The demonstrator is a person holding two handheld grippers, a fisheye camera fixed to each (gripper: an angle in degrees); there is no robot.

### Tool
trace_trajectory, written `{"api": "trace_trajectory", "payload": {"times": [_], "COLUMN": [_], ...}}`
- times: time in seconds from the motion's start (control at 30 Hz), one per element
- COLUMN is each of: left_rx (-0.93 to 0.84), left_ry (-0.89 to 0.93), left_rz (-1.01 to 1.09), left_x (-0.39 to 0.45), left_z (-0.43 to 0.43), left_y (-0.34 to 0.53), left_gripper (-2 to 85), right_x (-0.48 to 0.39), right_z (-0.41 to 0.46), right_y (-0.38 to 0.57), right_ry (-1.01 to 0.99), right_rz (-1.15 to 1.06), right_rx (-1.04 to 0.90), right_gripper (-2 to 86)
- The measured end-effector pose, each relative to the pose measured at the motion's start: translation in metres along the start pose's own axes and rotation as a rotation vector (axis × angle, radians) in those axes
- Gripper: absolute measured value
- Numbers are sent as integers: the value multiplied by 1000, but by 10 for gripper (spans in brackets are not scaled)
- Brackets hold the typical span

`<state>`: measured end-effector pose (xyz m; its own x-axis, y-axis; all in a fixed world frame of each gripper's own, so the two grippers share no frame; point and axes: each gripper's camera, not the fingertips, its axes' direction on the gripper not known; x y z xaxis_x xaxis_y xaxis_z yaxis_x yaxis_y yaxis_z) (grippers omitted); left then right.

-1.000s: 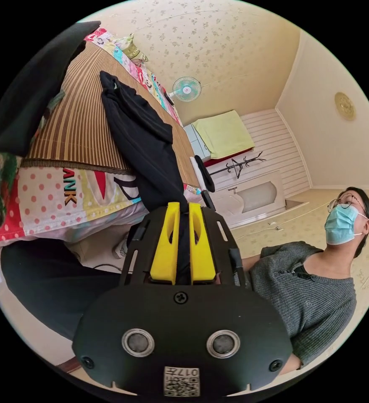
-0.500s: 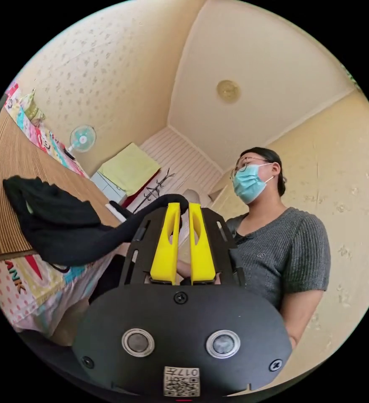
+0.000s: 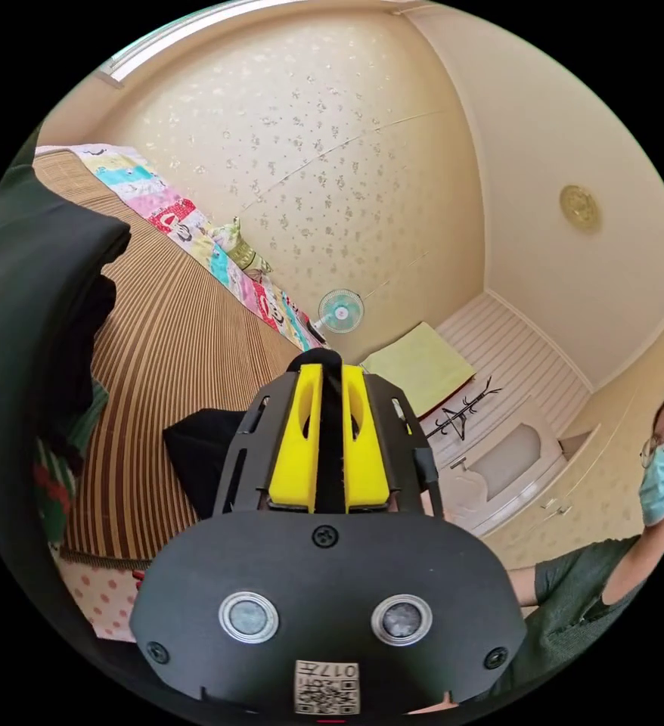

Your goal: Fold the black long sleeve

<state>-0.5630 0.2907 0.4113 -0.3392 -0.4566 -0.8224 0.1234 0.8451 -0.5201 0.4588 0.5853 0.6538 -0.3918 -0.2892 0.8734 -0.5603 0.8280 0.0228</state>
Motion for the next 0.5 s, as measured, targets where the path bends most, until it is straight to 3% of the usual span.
{"api": "trace_trajectory", "payload": {"times": [0.03,0.13,0.2,0.5], "left_rx": [-1,-34,-122,-398], "left_ry": [-5,-109,-215,-349], "left_rz": [-6,-46,-61,-238], "left_x": [-3,-14,-17,-48], "left_z": [6,24,27,6], "left_y": [-4,-7,7,121], "left_gripper": [65,118,149,163], "right_x": [0,11,9,-46], "right_z": [16,51,67,161], "right_y": [-8,-18,-8,169], "right_ry": [39,243,276,382], "right_rz": [-49,-35,-55,-414], "right_rx": [22,-56,-124,-593], "right_gripper": [164,168,157,138]}}
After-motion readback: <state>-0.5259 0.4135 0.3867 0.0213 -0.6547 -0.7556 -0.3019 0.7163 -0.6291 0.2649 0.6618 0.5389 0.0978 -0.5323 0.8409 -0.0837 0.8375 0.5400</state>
